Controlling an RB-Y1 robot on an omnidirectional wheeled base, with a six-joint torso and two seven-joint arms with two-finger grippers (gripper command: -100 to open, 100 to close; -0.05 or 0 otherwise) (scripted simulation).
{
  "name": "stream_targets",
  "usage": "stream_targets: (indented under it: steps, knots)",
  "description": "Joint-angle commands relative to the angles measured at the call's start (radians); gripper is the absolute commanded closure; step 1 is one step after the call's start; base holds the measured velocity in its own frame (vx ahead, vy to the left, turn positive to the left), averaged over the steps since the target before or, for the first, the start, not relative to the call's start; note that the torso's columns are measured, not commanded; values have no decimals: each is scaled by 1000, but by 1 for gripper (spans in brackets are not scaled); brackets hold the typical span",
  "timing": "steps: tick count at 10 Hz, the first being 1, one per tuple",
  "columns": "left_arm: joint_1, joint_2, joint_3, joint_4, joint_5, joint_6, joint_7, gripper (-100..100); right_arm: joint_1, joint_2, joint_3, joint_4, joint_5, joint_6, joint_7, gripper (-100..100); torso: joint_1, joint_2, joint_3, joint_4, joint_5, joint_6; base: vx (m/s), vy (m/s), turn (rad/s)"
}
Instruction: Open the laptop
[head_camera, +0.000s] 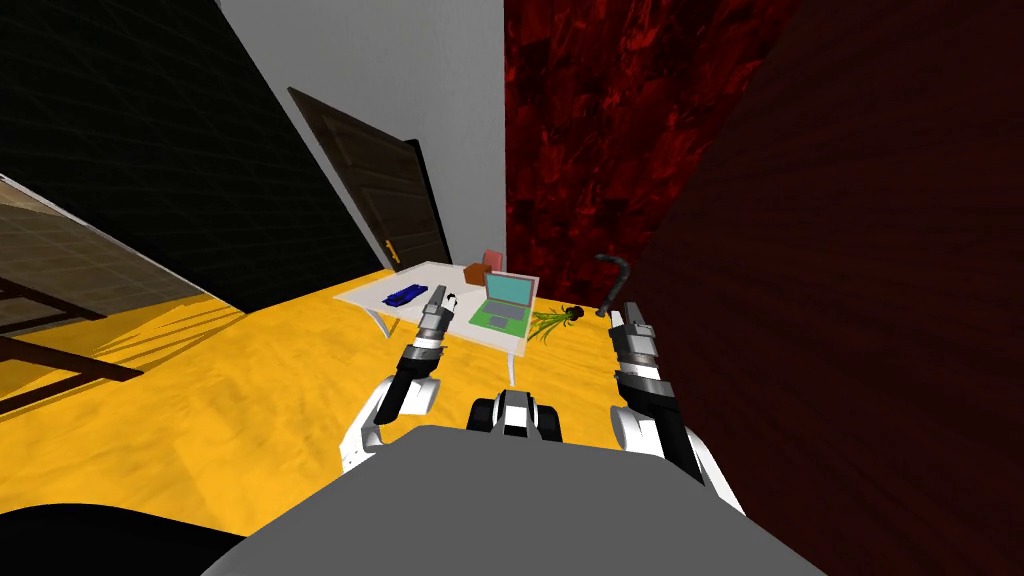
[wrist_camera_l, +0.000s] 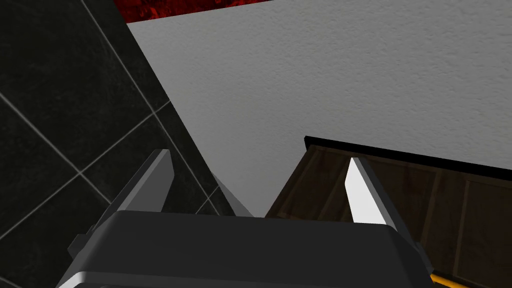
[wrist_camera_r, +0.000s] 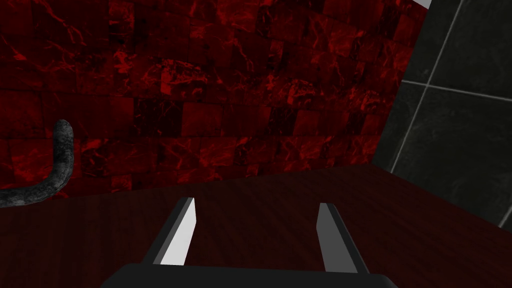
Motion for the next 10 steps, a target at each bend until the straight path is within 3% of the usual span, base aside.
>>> stream_targets:
  steps: [1, 4, 8, 10]
  knots:
    - [-24, 24, 20, 55, -4, 3, -5, -100, 0, 0, 0, 0, 0, 0, 0, 0, 0, 0, 0, 0, 0, 0, 5, 24, -79]
    - [-74, 69, 66, 153, -11, 13, -10, -100, 0, 0, 0, 0, 0, 0, 0, 0, 0, 0, 0, 0, 0, 0, 5, 29, -230]
    - [-110, 97, 99, 236, -16, 19, -13, -100, 0, 0, 0, 0, 0, 0, 0, 0, 0, 0, 0, 0, 0, 0, 1, 31, -154]
    - [-149, 124, 135, 316, -21, 27, -17, -100, 0, 0, 0, 0, 0, 0, 0, 0, 0, 0, 0, 0, 0, 0, 0, 32, -234]
